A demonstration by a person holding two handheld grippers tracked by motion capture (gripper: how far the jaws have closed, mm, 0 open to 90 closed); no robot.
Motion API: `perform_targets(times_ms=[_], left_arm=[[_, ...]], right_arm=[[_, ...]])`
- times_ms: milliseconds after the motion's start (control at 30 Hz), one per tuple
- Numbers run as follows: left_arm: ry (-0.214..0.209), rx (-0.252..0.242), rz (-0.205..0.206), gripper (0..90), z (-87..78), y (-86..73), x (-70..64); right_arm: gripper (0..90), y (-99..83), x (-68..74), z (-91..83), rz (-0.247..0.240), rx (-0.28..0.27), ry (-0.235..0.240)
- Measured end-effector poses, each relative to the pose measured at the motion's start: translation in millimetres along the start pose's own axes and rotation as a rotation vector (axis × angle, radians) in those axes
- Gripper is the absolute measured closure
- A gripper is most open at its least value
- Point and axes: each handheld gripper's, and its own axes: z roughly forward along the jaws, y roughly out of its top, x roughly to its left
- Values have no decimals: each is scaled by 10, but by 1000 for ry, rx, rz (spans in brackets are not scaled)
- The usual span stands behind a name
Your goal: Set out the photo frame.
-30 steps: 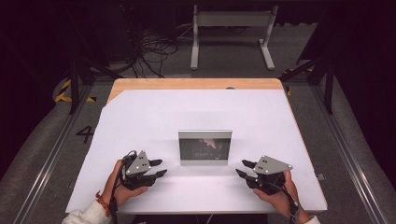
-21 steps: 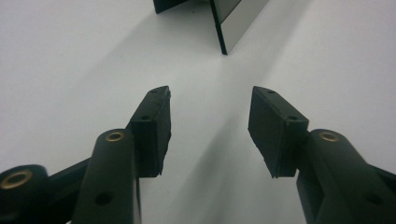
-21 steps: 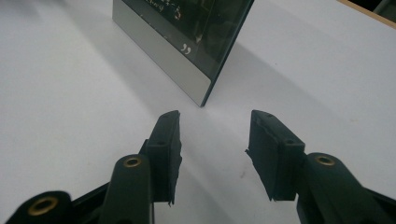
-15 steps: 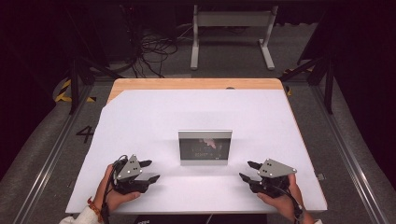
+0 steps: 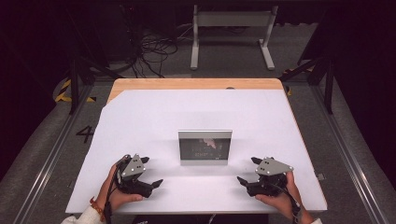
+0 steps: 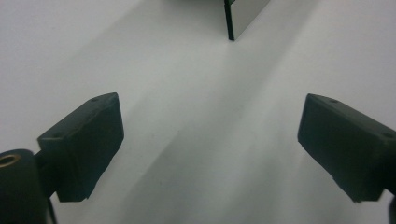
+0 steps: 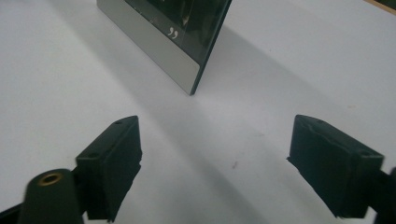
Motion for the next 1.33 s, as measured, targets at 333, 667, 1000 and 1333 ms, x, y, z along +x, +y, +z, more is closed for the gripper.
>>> perform_targets(times_ms=[333,667,1000,1333], left_arm=[[-4,16,59,35,22,4,-51],[-1,31,67,44,56,5,-58],[8,47,74,47,90,12,-63],[2,53,78,48,106,14,-67]], right_arm=[[75,-20,56,51,-4,19,18],[90,-35,57,77,-15,34,15],[90,-37,50,57,-18,27,12],[91,-39,57,65,-23,32,4]])
